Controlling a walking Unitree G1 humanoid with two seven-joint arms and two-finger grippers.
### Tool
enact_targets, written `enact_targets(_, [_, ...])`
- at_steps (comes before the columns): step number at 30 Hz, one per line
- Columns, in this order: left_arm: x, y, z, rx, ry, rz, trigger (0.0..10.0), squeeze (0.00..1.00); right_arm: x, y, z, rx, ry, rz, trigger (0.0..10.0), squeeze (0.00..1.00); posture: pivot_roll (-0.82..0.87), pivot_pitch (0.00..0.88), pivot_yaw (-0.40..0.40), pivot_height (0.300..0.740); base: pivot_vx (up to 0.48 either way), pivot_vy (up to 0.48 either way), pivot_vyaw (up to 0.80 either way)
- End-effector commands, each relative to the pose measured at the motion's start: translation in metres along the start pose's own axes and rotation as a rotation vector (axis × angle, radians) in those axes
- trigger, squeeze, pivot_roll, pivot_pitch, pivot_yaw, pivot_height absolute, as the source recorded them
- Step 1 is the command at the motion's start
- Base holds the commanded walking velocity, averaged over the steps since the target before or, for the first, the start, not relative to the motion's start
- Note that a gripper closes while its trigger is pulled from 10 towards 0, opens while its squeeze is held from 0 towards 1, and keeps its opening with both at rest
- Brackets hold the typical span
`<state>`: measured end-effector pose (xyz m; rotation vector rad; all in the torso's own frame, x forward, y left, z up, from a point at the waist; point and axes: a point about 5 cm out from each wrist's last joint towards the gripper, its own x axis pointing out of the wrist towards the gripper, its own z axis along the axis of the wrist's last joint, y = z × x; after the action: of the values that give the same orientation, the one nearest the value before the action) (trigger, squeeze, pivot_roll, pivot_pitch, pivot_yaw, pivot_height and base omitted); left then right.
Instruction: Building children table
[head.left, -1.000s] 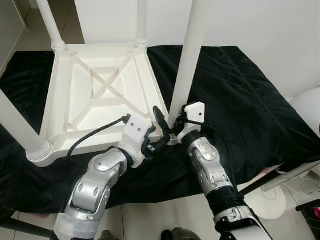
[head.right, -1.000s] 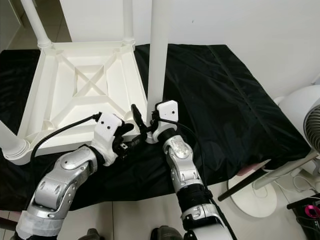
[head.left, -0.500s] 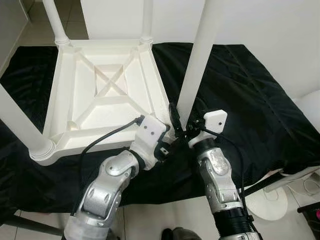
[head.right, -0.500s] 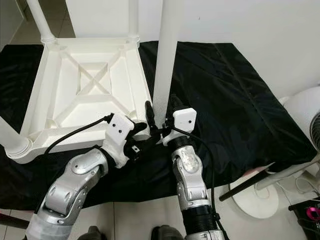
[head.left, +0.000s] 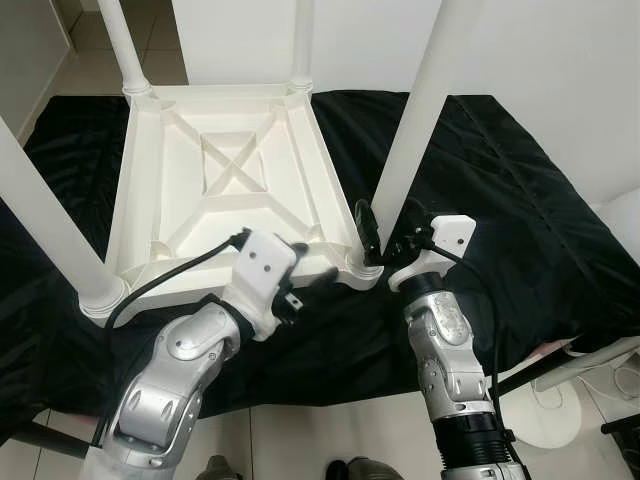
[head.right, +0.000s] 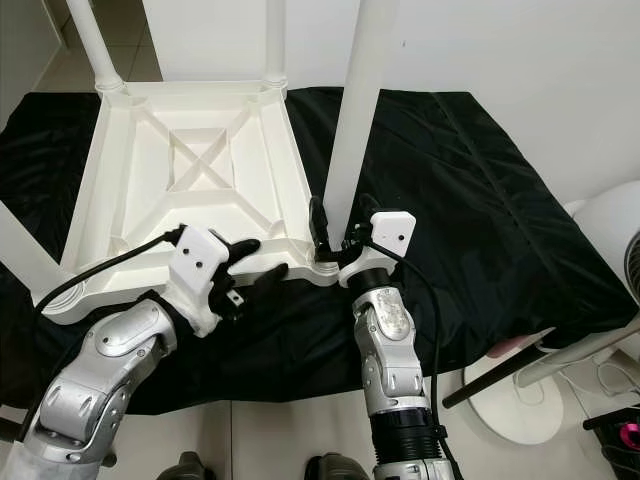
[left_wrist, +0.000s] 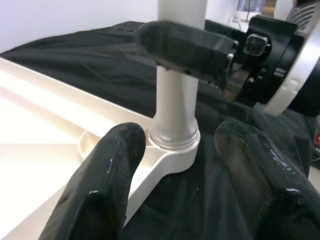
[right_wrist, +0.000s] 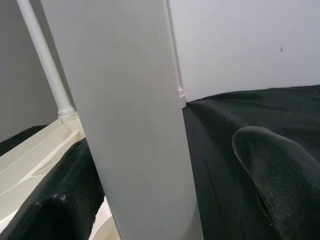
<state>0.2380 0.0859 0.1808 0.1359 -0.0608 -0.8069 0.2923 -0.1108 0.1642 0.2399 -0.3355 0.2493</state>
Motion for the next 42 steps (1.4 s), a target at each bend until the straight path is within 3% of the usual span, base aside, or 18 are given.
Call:
enact_targets(1, [-0.003, -0.012, 0.001, 0.007, -0.007, -0.188, 10.0, 0.0, -0.001, 0.002, 0.001, 0.015, 0.004, 0.003, 10.0, 0.0, -0.01, 0.021, -0.023, 0.74, 0.0, 0.0, 0.0])
enact_targets(9, [-0.001, -0.003, -0.009, 0.038, 0.056, -0.09, 10.0, 0.0, -0.004, 0.011, -0.003, -0.006, 0.04, 0.107, 10.0, 0.0, -0.01, 0.025, -0.018, 0.74, 0.0, 0.0, 0.0])
enact_targets(12, [0.005, 0.014, -0.021, 0.058, 0.139, 0.132, 10.0, 0.0, -0.009, 0.015, -0.009, -0.034, 0.078, 0.161, 10.0, 0.0, -0.01, 0.042, -0.018, 0.74, 0.0, 0.0, 0.0])
enact_targets(13, [0.005, 0.014, -0.021, 0.058, 0.139, 0.132, 10.0, 0.0, -0.009, 0.015, -0.009, -0.034, 0.078, 0.161, 10.0, 0.0, -0.01, 0.042, -0.018, 0.74, 0.0, 0.0, 0.0])
enact_targets(14, [0.006, 0.019, -0.024, 0.061, 0.149, 0.207, 10.0, 0.0, -0.009, 0.014, -0.01, -0.048, 0.082, 0.154, 10.0, 0.0, -0.01, 0.049, -0.02, 0.74, 0.0, 0.0, 0.0])
enact_targets(20, [0.008, 0.026, -0.024, 0.052, 0.151, 0.304, 10.0, 0.0, -0.007, 0.014, -0.011, -0.098, 0.091, 0.157, 10.0, 0.0, -0.01, 0.062, -0.025, 0.74, 0.0, 0.0, 0.0])
enact_targets(23, [0.005, 0.048, -0.016, 0.057, 0.129, 0.514, 10.0, 0.0, -0.002, 0.008, -0.003, -0.134, 0.069, 0.082, 10.0, 0.0, 0.01, 0.086, -0.043, 0.74, 0.0, 0.0, 0.0])
enact_targets(25, [0.005, 0.048, -0.016, 0.057, 0.129, 0.514, 10.0, 0.0, -0.002, 0.008, -0.003, -0.134, 0.069, 0.082, 10.0, 0.0, 0.01, 0.086, -0.043, 0.74, 0.0, 0.0, 0.0])
enact_targets(26, [-0.001, 0.062, -0.012, 0.069, 0.126, 0.631, 10.0, 0.0, -0.002, 0.003, 0.003, -0.165, 0.048, 0.045, 10.0, 0.0, 0.02, 0.09, -0.049, 0.74, 0.0, 0.0, 0.0])
enact_targets(27, [-0.004, 0.067, -0.009, 0.097, 0.115, 0.671, 10.0, 0.0, -0.002, 0.001, 0.005, -0.174, 0.041, 0.037, 10.0, 0.0, 0.03, 0.094, -0.06, 0.74, 0.0, 0.0, 0.0])
enact_targets(31, [-0.01, 0.072, -0.005, 0.138, 0.099, 0.711, 10.0, 0.0, -0.002, -0.002, 0.007, -0.179, 0.043, 0.036, 10.0, 0.0, 0.03, 0.099, -0.075, 0.74, 0.0, 0.0, 0.0])
enact_targets(37, [-0.011, 0.07, -0.008, 0.119, 0.093, 0.71, 10.0, 0.0, 0.0, -0.001, 0.005, -0.188, 0.063, 0.053, 10.0, 0.0, 0.03, 0.1, -0.091, 0.74, 0.0, 0.0, 0.0])
enact_targets(42, [-0.006, 0.053, -0.006, 0.071, 0.06, 0.646, 10.0, 0.0, 0.003, 0.004, 0.005, -0.26, 0.095, 0.084, 10.0, 0.0, 0.03, 0.097, -0.091, 0.74, 0.0, 0.0, 0.0])
